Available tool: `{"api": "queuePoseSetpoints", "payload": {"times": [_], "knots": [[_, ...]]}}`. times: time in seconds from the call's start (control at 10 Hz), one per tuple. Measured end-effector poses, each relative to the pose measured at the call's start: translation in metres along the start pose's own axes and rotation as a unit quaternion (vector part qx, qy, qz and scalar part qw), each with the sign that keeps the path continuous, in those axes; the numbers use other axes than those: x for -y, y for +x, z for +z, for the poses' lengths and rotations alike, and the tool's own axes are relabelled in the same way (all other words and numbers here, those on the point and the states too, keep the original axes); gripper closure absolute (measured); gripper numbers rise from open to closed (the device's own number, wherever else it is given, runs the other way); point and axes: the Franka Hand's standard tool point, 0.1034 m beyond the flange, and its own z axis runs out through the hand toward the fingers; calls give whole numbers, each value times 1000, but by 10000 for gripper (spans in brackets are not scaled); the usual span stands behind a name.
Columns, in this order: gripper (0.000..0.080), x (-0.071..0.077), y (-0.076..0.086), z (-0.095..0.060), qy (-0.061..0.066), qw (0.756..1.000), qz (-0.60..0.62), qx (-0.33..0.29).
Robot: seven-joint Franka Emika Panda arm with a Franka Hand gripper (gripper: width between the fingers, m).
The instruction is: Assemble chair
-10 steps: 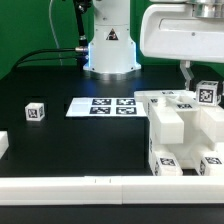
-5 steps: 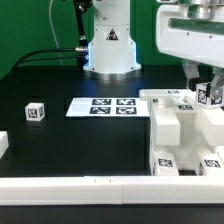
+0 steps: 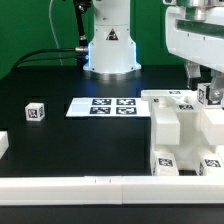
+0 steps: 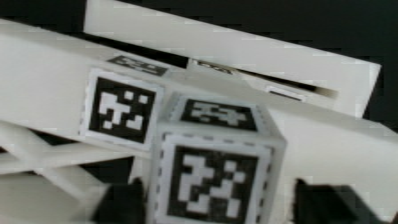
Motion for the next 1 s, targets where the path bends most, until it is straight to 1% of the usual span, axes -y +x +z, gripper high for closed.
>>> {"api": "queuePoseSetpoints", "payload": {"times": [0.1, 0.2, 0.3, 0.4, 0.5, 0.7, 0.8, 0.9, 1.0], "knots": [[323, 0, 0, 0, 0, 999, -47, -1], [181, 1, -1, 1, 1, 994, -106, -2], [181, 3, -6, 2, 4, 983, -185, -5], [155, 2, -14, 5, 4, 975, -223, -6], [155, 0, -19, 9, 7, 971, -240, -9], [150, 0, -16, 9, 6, 956, -292, -10], [150, 0, -14, 8, 5, 941, -339, -12], [150, 1, -8, 7, 3, 904, -427, -15], [150, 1, -4, 7, 3, 879, -476, -15]]}}
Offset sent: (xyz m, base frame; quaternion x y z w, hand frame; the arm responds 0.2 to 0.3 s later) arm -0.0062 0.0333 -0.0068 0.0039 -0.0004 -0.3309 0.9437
